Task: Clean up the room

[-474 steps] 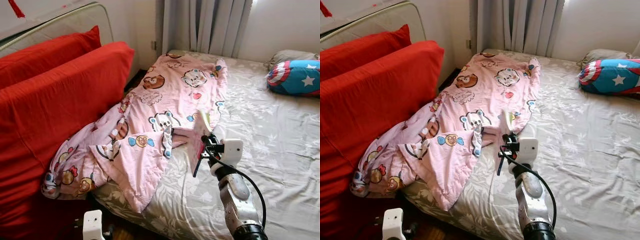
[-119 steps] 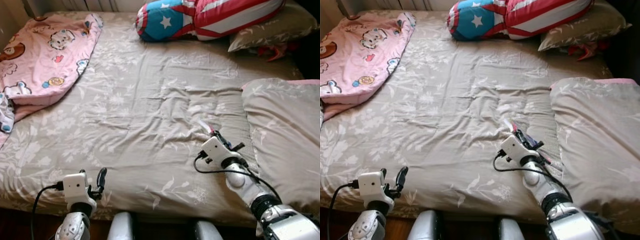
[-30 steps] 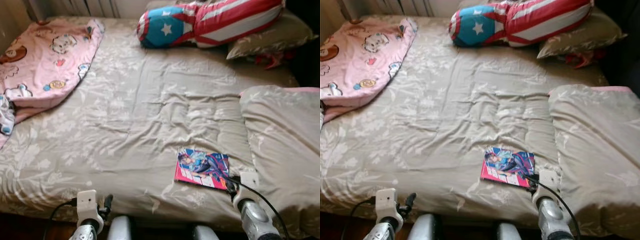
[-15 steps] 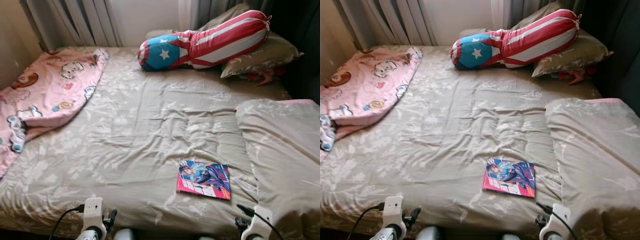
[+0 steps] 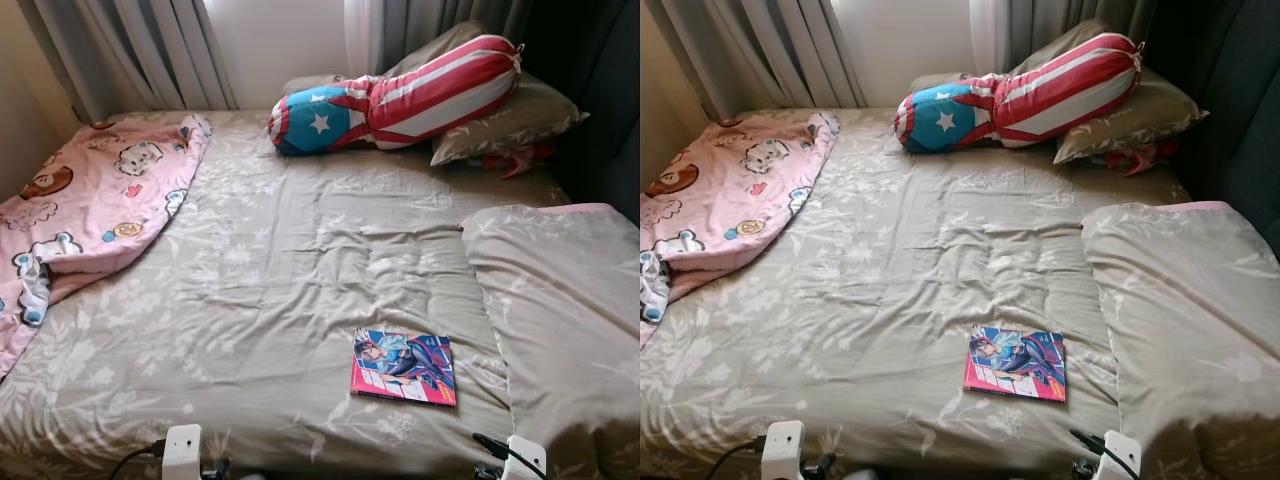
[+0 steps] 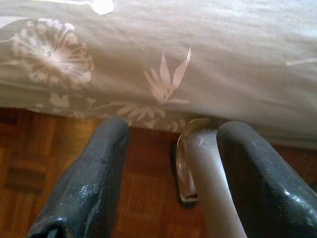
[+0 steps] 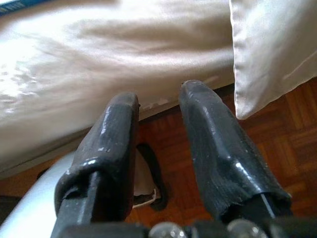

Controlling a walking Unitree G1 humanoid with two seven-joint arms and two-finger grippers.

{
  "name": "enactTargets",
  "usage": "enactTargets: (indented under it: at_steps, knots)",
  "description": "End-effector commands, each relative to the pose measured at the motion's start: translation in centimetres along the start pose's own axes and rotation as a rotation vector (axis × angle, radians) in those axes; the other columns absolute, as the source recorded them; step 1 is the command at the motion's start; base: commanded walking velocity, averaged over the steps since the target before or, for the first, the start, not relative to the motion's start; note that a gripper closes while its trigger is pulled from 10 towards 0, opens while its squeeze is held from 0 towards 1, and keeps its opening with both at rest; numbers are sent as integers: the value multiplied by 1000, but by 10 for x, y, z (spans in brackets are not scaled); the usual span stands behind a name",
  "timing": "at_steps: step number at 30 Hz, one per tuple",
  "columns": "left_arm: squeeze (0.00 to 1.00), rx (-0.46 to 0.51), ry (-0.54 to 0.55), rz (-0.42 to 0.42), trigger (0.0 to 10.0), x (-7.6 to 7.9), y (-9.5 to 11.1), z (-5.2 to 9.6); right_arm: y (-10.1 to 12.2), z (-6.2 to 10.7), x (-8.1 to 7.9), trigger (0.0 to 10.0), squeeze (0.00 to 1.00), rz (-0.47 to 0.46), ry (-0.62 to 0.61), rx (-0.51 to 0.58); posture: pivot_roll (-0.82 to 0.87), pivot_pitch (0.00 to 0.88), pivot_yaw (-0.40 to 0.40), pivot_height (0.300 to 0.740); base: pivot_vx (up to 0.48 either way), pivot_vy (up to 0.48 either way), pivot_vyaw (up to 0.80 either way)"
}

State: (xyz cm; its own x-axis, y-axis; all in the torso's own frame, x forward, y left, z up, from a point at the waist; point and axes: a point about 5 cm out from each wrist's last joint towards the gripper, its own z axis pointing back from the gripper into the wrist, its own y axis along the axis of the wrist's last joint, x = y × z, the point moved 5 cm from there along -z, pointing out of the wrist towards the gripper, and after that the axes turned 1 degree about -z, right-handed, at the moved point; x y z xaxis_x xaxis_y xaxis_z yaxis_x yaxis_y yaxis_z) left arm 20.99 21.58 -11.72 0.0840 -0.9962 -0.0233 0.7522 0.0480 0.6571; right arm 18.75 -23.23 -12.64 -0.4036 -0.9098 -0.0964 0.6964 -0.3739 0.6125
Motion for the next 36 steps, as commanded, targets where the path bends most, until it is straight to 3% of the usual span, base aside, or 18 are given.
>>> enactTargets:
  at_steps: [1, 5, 9, 11, 13, 15, 16, 17, 22, 26, 28, 32, 36]
  knots:
    - [0, -27, 11, -16, 10000, -6, -5, 1, -1, 0, -3, 10000, 0, 20, 13, -12, -134, 0, 33, 736, 0, 0, 0]
    - [0, -17, -10, -24, 10000, 3, -2, 0, -3, -1, -11, 10000, 0, 89, 55, -25, -147, 0, 34, 740, 0, 0, 0]
    - [0, -21, -75, -128, 10000, 13, -1, -1, -1, -1, -30, 10000, 0, 251, 166, -20, -154, 0, 41, 740, 0, 0, 0]
    - [0, -23, -95, -161, 10000, 16, 0, -1, 0, 0, -34, 10000, 0, 275, 192, -14, -161, 0, 45, 740, 0, 0, 0]
    - [0, -24, -103, -178, 10000, 17, 0, -2, 1, -1, -34, 10000, 0, 272, 194, -8, -164, 0, 46, 740, 0, 0, 0]
    - [0, -31, -86, -168, 10000, 14, 0, -2, 4, -2, -25, 10000, 0, 185, 142, -5, -171, 0, 47, 740, 0, 0, 0]
    - [0, -31, -86, -168, 10000, 14, 0, -2, 4, -2, -25, 10000, 0, 185, 142, -5, -171, 0, 47, 740, 0, 0, 0]
    - [0, -33, -64, -135, 10000, 11, 1, -2, 2, -2, -21, 10000, 0, 126, 112, -16, -173, 0, 50, 740, 0, 0, 0]
    - [0, -29, -11, -49, 10000, 4, 1, -2, -6, -1, -18, 10000, 0, 64, 67, -31, -177, 0, 60, 740, 0, 0, 0]
    - [0, -40, 4, -38, 10000, 0, -1, -2, -15, 1, -22, 10000, 0, 69, 68, -51, -179, 0, 65, 740, 0, 0, 0]
    - [0, -51, 8, -41, 10000, -2, -5, -1, -3, -1, -10, 10000, 0, 81, 69, -47, -184, 0, 72, 740, 0, 0, 0]
    - [0, -62, 7, -43, 10000, -5, -7, 0, 3, -2, -1, 10000, 0, 95, 63, -49, -189, 0, 81, 740, 0, 0, 0]
    - [0, -65, 4, -50, 10000, -7, -6, 0, 2, -2, -6, 10000, 0, 129, 64, -40, -188, 0, 78, 740, 0, 0, 0]
